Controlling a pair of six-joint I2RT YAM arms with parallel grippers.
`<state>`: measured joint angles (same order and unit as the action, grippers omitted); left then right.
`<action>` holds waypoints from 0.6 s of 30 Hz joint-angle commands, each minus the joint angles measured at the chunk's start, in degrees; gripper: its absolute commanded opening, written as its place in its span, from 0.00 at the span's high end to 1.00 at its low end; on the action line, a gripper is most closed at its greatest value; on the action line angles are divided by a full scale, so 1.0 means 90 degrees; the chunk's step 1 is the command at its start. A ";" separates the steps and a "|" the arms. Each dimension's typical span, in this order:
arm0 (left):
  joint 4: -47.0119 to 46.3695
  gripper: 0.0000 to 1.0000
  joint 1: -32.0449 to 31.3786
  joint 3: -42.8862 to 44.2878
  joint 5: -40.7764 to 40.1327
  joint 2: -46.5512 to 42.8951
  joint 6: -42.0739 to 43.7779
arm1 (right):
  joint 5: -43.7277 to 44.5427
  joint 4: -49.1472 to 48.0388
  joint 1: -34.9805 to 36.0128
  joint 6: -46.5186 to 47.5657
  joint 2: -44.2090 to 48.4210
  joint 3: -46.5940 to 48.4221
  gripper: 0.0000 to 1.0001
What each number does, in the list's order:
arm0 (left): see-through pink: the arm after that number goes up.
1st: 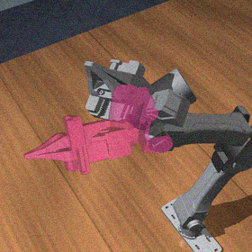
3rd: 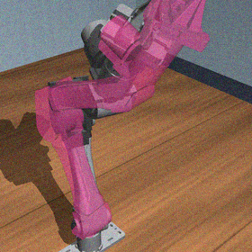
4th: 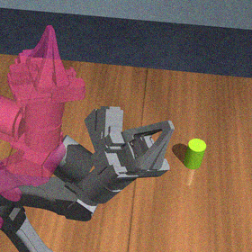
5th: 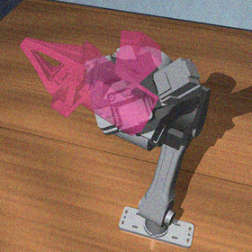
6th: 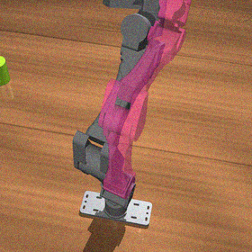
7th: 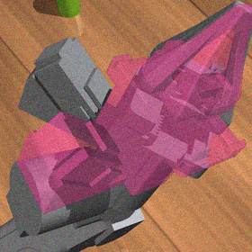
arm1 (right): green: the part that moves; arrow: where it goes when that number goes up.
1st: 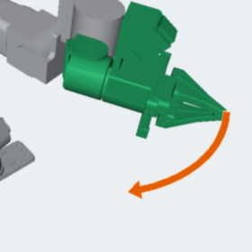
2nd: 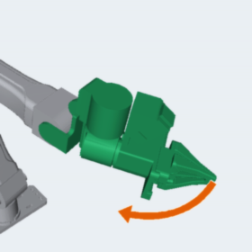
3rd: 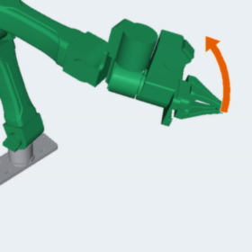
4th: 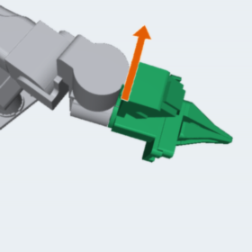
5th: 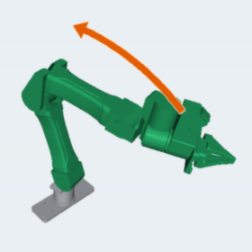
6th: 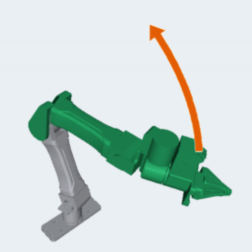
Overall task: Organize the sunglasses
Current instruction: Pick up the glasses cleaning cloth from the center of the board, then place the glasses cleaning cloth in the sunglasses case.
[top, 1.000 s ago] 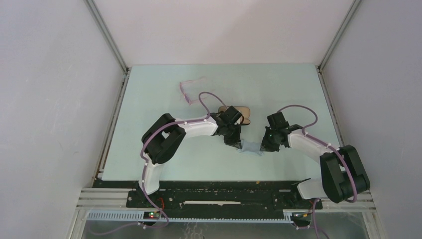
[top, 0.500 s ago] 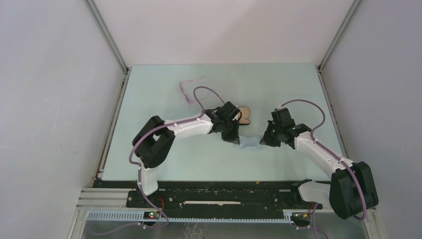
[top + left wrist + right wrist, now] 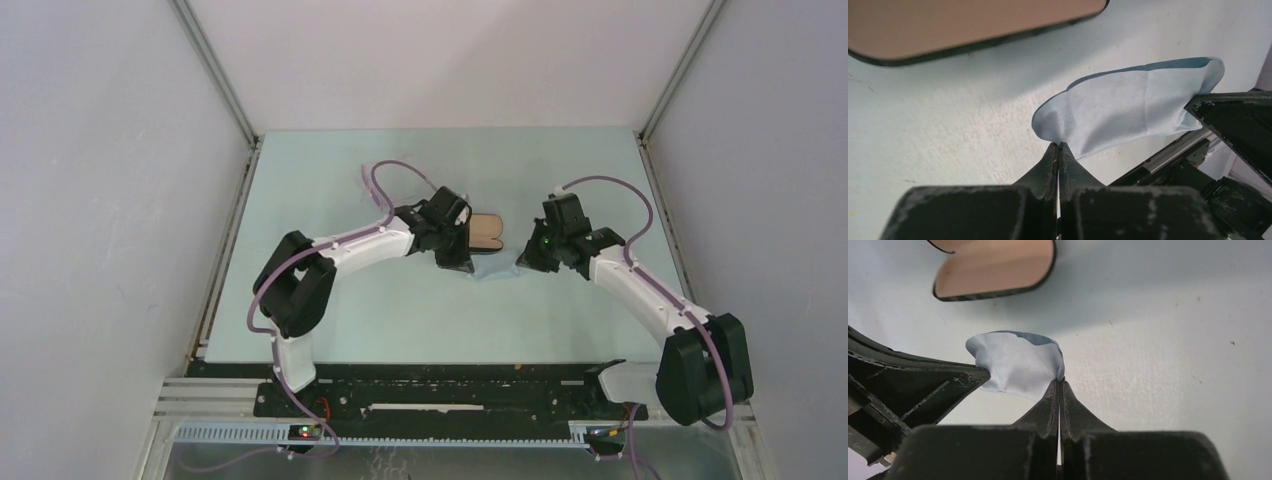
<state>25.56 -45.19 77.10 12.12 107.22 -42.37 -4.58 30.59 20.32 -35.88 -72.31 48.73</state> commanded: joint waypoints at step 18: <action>0.0804 1.00 0.1408 0.2077 0.0331 0.0743 0.1054 | 0.0151 -0.0351 0.0053 0.0469 -0.2647 0.2483 1.00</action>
<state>30.41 -33.76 91.96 13.23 111.13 -35.97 -3.90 28.58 20.40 -32.82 -93.45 67.46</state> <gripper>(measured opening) 0.005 0.006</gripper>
